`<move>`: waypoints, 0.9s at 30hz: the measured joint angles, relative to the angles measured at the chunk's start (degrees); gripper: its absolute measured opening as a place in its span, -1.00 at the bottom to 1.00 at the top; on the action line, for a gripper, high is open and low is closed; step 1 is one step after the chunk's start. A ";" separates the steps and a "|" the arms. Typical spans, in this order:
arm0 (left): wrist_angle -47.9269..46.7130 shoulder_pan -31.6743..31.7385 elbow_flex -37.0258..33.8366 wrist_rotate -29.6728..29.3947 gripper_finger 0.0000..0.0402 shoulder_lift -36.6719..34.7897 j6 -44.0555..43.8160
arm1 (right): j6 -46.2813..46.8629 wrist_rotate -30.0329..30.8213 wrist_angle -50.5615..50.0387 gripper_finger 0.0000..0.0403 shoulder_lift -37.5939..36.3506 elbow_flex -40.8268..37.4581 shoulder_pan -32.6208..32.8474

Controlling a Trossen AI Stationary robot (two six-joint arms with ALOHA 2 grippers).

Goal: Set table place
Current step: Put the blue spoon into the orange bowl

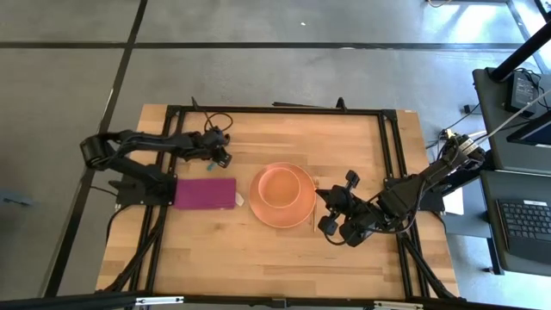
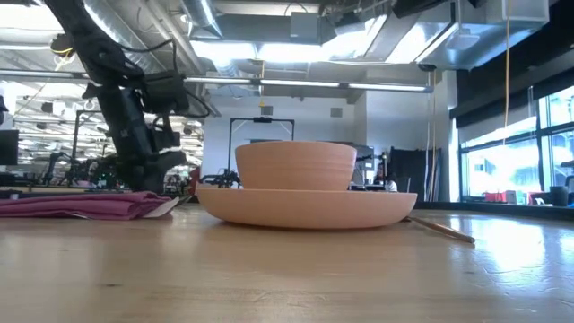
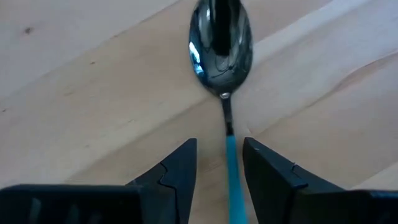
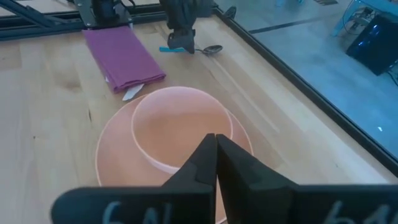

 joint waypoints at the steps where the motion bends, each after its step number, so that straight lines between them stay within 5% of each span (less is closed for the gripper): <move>1: -0.02 0.08 0.02 0.05 -0.38 0.25 -0.01 | 0.00 -0.01 -0.02 -0.95 0.00 0.00 0.00; 11: -0.46 -1.86 0.16 -1.09 -0.40 1.80 -2.00 | 0.24 -0.43 -0.02 -0.95 0.00 0.00 0.20; 18: -0.13 -3.01 0.15 -0.78 -0.93 1.73 -1.37 | 0.24 -0.45 0.00 -0.95 0.00 0.00 0.20; 27: -13.37 -6.25 10.02 0.95 -0.98 0.50 1.52 | 0.44 -0.43 0.00 -0.95 0.00 0.00 0.20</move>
